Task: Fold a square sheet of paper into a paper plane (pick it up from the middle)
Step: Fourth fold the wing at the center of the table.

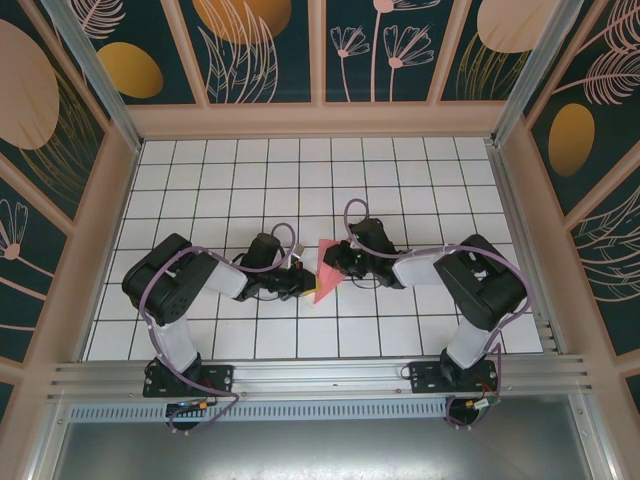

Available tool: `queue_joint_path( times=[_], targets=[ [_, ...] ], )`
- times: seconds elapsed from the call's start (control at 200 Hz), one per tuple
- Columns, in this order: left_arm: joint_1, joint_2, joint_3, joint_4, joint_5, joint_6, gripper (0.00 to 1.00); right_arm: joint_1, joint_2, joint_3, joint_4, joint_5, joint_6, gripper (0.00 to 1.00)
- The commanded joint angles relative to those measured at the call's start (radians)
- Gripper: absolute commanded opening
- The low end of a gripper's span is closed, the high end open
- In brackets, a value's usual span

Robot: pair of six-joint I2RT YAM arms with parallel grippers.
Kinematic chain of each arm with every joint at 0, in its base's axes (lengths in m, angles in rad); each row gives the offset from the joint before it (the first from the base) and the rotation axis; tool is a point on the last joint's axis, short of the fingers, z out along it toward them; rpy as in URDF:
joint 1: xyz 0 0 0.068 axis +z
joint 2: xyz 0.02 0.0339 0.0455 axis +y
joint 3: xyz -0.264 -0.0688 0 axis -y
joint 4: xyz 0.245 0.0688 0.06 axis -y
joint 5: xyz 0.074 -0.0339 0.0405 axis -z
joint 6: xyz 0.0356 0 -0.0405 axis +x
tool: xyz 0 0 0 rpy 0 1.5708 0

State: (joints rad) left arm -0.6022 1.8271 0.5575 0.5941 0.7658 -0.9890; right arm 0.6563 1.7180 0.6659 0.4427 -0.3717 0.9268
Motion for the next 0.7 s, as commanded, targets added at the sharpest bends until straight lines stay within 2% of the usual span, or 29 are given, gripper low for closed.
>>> queue_joint_path(
  times=[0.0, 0.27, 0.696],
  targets=[
    [-0.02, 0.034, -0.045, -0.055, -0.114, -0.021, 0.0, -0.008, 0.008, 0.02, 0.032, -0.017, 0.0, 0.2],
    [-0.019, 0.021, -0.079, 0.025, -0.139, -0.076, 0.0, -0.002, 0.024, 0.065, -0.014, -0.058, -0.038, 0.21],
    [-0.019, 0.018, -0.1, 0.004, -0.167, -0.081, 0.0, 0.0, 0.054, 0.07, -0.026, -0.037, -0.03, 0.2]
  ],
)
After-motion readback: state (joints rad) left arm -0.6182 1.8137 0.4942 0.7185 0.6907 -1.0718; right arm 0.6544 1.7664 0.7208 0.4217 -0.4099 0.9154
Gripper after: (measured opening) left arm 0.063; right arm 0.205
